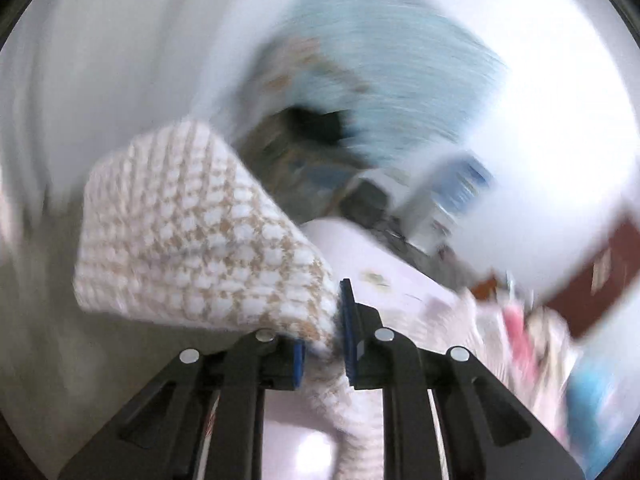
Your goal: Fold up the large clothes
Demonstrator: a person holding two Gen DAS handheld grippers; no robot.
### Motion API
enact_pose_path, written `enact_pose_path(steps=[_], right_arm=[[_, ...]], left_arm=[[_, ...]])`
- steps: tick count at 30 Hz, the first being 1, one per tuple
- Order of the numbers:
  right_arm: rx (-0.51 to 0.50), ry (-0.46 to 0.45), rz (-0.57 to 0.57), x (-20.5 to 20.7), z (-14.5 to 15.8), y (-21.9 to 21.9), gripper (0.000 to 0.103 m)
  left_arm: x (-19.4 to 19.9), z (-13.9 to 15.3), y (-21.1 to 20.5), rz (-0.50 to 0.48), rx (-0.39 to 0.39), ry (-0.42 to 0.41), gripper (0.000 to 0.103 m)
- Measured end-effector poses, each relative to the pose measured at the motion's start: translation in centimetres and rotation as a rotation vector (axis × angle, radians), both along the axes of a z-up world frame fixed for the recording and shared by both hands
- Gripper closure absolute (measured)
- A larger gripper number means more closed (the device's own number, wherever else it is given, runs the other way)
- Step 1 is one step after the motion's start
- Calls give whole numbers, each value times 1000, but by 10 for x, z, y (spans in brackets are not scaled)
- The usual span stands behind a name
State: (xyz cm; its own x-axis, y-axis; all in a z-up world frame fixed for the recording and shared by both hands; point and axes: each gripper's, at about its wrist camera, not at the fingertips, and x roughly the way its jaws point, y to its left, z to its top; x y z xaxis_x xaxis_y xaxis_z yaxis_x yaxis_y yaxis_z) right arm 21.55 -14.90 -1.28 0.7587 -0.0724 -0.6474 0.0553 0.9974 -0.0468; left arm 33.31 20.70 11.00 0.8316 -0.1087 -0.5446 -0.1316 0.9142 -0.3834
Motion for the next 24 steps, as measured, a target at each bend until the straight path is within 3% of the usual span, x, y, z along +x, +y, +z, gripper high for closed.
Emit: enact_pose_path(steps=[2,5,6,9,11,13,17,18,24], right_arm=[[3,-8,-25,-8,1,-8,8],[17,-11,-78,-20,2,-28,8],[19,-11,-91,-23,2,-33,8],[27,-4,-139,-33,0,-51,8],[32,6,-163,-39,-3,-62,8],[40,19,-185,-44,-5,-75,8],[108,29,-186,-46,-4,-99,8],[129,25,-187,-45,-1,-106,8],[357,-15,-161,-29,21,-147,10]], left_arm=[[-17,29,-83,-176,213,-56,88],[-41,21,-174,-394,385,-52,85],[-49,10,-194,-456,409,-34,78],[-64,-39,-238,-581,455,56,35],[-70,-77,-246,-594,482,132,31],[-72,-101,-237,-582,459,200,31],[-84,-102,-197,-549,292,197,29],[-89,-101,-190,-528,282,187,27],[-76,-111,-152,-337,381,263,27]])
